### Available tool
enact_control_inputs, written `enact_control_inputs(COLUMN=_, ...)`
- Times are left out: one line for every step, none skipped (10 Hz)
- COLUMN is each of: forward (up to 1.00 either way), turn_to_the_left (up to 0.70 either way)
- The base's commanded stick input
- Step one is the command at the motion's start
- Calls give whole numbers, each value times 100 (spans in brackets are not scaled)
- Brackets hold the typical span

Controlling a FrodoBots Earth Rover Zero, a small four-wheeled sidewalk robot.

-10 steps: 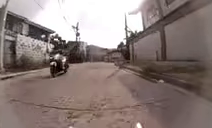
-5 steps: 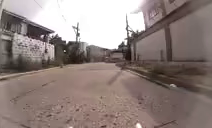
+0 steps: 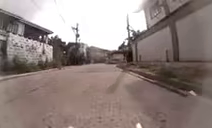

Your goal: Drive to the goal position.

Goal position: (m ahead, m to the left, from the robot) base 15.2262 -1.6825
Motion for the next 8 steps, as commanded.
enact_control_inputs(forward=100, turn_to_the_left=0)
enact_control_inputs(forward=100, turn_to_the_left=0)
enact_control_inputs(forward=100, turn_to_the_left=0)
enact_control_inputs(forward=100, turn_to_the_left=0)
enact_control_inputs(forward=100, turn_to_the_left=0)
enact_control_inputs(forward=100, turn_to_the_left=0)
enact_control_inputs(forward=100, turn_to_the_left=0)
enact_control_inputs(forward=100, turn_to_the_left=0)
